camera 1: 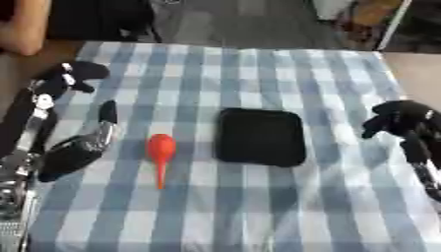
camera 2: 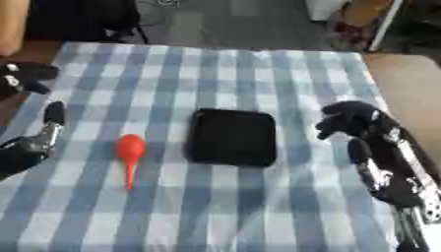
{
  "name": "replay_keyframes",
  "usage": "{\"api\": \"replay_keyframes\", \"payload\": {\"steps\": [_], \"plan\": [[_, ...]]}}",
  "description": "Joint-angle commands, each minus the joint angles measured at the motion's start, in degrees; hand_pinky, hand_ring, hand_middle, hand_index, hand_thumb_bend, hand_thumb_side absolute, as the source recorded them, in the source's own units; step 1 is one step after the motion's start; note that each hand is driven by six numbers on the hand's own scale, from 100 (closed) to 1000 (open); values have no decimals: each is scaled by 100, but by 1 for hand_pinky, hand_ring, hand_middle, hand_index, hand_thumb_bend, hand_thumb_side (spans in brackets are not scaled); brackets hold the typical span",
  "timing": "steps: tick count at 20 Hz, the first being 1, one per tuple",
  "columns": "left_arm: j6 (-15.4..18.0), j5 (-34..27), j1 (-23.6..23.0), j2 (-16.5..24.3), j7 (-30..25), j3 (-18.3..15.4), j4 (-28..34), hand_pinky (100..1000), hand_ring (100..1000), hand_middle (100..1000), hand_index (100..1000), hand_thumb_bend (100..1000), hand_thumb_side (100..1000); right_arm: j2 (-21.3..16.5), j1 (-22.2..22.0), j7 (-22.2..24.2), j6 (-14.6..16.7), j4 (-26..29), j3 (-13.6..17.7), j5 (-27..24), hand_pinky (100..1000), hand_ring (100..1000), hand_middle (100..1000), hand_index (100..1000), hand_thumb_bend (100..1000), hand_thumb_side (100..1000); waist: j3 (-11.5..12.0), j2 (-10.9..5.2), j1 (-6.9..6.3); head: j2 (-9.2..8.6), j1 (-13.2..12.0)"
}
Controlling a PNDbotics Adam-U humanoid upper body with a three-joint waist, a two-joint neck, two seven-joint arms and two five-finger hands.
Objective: Pick up objects on the table and place them in the box.
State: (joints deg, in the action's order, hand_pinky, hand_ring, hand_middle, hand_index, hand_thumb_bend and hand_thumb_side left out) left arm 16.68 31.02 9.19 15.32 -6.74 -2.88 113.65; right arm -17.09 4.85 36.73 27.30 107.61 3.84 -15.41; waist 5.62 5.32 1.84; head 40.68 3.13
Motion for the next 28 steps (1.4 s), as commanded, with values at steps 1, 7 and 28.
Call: {"api": "replay_keyframes", "payload": {"steps": [1,7,28], "plan": [[10,20,35,74,-71,7,94,658,801,750,806,419,361,-39,51,1523,1566,64,33,16,611,691,774,887,100,432,-12,-57,4,-103,38],[37,73,29,59,-164,14,94,662,802,751,807,440,359,-31,37,1523,1578,50,45,24,610,690,774,887,100,432,-12,-52,18,-144,21],[151,353,596,333,-1362,632,-551,663,824,754,826,306,523,-12,-38,1523,1554,28,-11,69,607,687,772,888,100,433,-81,-85,-8,-156,-84]]}}
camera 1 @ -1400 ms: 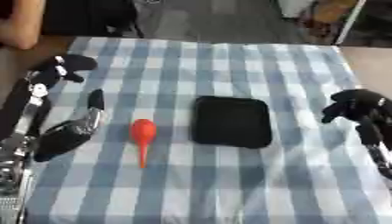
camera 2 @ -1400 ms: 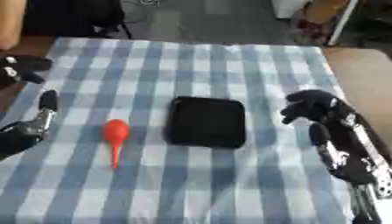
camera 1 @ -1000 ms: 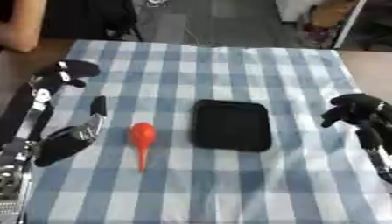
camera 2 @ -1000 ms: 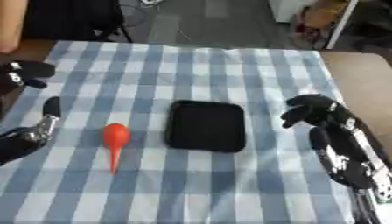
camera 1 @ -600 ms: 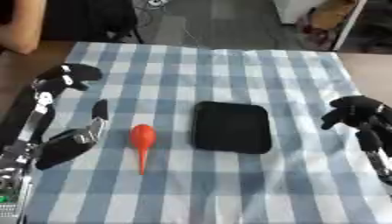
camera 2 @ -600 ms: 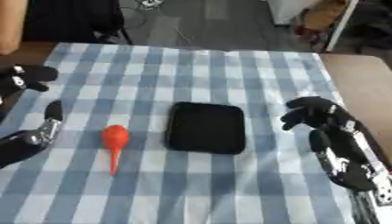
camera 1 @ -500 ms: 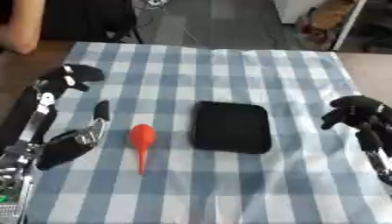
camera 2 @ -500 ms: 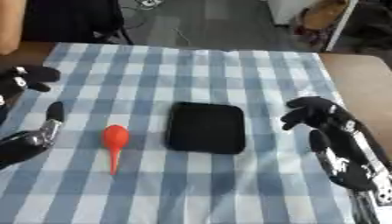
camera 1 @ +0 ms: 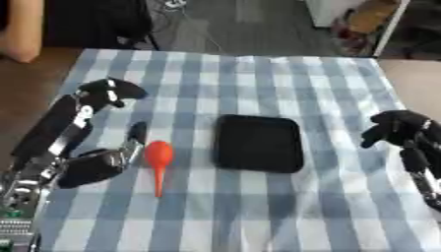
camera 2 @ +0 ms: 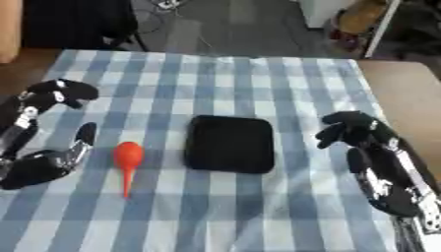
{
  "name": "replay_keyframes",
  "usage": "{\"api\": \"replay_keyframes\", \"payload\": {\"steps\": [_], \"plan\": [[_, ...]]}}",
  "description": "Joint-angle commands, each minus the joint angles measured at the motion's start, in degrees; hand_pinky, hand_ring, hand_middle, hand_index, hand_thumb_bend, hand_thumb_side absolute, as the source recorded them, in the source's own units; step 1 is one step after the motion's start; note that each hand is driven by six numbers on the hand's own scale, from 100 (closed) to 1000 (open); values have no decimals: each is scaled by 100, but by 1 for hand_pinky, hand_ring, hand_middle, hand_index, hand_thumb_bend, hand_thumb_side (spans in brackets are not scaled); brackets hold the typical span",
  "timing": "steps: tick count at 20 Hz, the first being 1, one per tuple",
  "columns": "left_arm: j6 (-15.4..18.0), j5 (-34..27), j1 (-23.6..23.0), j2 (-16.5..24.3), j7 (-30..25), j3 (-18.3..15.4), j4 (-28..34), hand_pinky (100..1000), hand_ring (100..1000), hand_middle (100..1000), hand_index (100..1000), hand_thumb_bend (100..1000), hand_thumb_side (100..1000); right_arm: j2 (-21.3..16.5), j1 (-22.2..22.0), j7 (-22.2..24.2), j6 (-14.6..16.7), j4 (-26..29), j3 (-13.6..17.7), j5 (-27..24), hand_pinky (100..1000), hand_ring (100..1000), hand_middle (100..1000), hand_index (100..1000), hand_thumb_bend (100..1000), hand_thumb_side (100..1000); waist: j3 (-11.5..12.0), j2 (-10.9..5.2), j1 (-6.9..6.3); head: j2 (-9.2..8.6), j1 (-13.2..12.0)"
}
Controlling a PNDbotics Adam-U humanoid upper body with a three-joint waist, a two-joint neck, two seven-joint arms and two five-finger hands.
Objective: Pick up objects on the table and place them in the box.
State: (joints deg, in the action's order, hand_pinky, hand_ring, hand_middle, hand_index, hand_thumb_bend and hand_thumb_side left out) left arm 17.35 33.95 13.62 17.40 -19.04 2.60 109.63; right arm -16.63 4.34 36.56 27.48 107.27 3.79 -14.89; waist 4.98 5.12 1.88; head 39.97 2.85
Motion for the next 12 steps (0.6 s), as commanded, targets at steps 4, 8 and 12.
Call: {"api": "replay_keyframes", "payload": {"steps": [4,8,12], "plan": [[204,156,367,146,-192,138,-616,662,829,756,829,279,559,-56,5,1541,1532,61,-25,23,607,686,772,889,100,433,-32,-64,-16,-134,-52],[293,298,538,165,-203,155,-1054,661,835,758,835,253,606,-51,-11,1541,1527,58,-43,35,606,684,770,889,100,434,-39,-70,-20,-169,-43],[329,411,662,156,-177,146,-1365,656,834,757,834,241,622,-47,-15,1541,1524,56,-53,34,606,684,770,889,100,434,-37,-79,-19,-176,-32]]}}
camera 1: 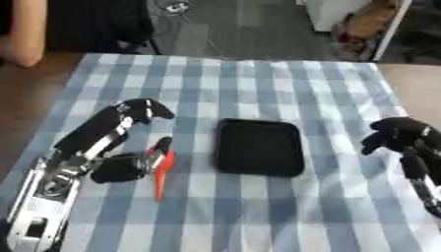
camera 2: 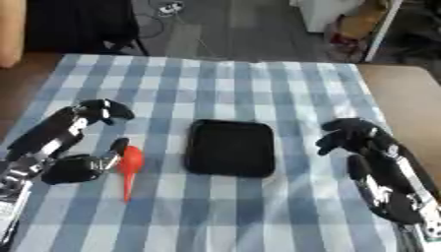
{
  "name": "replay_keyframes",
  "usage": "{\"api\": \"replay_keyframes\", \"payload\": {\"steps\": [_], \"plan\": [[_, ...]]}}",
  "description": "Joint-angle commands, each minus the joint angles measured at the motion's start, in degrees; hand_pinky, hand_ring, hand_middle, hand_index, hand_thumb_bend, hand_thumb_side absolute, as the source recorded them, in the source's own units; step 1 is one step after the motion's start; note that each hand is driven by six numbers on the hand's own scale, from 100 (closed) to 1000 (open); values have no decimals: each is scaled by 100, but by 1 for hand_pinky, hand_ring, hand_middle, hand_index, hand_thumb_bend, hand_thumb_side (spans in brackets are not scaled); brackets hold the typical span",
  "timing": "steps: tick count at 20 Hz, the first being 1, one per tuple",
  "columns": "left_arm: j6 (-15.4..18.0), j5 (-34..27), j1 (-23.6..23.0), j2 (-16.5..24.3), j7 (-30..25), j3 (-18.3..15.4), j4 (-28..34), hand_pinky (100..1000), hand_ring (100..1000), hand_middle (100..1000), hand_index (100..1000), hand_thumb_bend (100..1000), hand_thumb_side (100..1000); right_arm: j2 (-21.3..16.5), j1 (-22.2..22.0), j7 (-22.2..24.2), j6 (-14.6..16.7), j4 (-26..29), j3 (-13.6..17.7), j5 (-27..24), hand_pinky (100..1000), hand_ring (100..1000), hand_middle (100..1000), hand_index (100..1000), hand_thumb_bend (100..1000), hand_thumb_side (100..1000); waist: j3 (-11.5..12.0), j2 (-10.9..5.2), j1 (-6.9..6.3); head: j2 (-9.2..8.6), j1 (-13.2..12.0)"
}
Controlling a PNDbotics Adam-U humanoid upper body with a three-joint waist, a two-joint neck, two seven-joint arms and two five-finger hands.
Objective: Pick up objects on the table and place them in the box.
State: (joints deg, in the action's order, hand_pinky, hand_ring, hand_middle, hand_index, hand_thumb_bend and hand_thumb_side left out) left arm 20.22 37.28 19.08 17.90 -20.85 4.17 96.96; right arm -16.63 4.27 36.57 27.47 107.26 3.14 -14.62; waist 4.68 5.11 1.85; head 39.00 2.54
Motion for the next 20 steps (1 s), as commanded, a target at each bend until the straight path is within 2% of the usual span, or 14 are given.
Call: {"api": "replay_keyframes", "payload": {"steps": [1,10,20], "plan": [[43,105,143,103,7,-13,-169,650,833,755,834,232,639,-45,-9,1540,1525,57,10,8,606,684,770,889,100,434,-7,-80,-17,-80,-3],[62,479,294,103,62,-21,-627,653,838,751,845,232,655,-35,-21,1540,1526,55,-23,17,605,681,770,890,100,434,1,-87,-10,-45,0],[295,931,337,219,205,88,-923,670,821,737,871,268,646,-23,-11,1540,1491,77,-26,-2,606,681,770,890,100,436,-26,-89,-21,44,1]]}}
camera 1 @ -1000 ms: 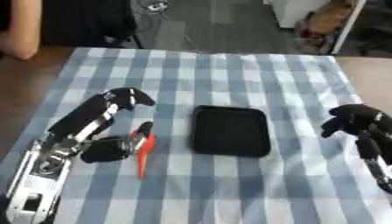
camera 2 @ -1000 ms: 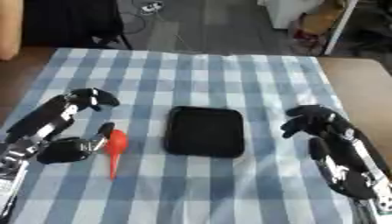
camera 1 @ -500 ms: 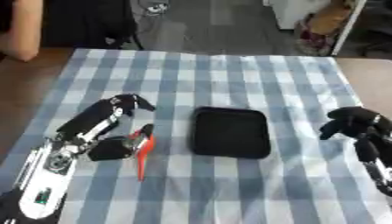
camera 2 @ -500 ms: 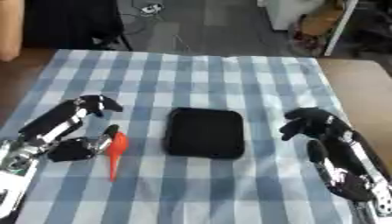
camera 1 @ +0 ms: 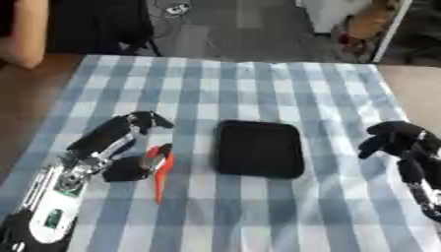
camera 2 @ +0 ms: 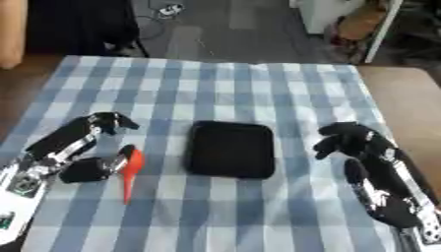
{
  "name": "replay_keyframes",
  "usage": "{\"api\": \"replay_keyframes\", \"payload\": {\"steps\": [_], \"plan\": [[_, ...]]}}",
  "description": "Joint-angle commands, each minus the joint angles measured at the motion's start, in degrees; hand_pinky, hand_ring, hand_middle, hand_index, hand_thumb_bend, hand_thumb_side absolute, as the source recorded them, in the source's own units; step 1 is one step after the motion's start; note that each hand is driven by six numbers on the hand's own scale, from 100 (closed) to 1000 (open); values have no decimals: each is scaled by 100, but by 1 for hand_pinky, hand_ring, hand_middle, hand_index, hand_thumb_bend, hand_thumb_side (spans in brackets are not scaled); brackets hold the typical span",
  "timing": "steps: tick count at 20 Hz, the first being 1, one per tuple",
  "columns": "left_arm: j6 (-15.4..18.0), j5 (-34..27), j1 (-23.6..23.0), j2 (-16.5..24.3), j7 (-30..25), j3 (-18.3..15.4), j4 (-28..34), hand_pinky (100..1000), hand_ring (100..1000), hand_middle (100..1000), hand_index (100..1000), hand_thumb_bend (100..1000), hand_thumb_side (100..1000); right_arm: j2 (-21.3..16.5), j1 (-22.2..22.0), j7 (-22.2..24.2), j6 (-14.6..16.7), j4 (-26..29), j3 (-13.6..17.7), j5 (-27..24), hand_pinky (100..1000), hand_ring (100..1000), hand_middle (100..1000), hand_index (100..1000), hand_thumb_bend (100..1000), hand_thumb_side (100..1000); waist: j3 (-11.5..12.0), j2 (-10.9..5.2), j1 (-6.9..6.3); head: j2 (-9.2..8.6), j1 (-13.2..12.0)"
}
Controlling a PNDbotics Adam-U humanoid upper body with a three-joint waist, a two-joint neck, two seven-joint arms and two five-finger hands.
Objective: Pick up objects on the table and place them in the box.
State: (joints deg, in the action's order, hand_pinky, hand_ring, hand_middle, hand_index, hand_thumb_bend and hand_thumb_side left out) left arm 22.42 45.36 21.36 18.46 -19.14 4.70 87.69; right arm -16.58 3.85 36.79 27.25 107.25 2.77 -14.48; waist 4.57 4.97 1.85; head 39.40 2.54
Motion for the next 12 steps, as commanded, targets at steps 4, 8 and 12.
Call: {"api": "replay_keyframes", "payload": {"steps": [4,8,12], "plan": [[217,364,149,235,132,109,-121,674,813,730,881,284,641,-28,33,1518,1499,86,7,-22,606,681,770,891,100,437,-26,-76,-26,17,-14],[340,508,209,285,189,181,-249,676,811,727,884,284,654,-29,34,1518,1491,94,10,-30,606,681,770,891,100,436,-32,-75,-25,30,-10],[429,588,256,312,184,222,-352,678,809,722,885,289,655,-31,34,1518,1492,95,6,-30,606,680,769,890,100,437,-30,-75,-23,49,-8]]}}
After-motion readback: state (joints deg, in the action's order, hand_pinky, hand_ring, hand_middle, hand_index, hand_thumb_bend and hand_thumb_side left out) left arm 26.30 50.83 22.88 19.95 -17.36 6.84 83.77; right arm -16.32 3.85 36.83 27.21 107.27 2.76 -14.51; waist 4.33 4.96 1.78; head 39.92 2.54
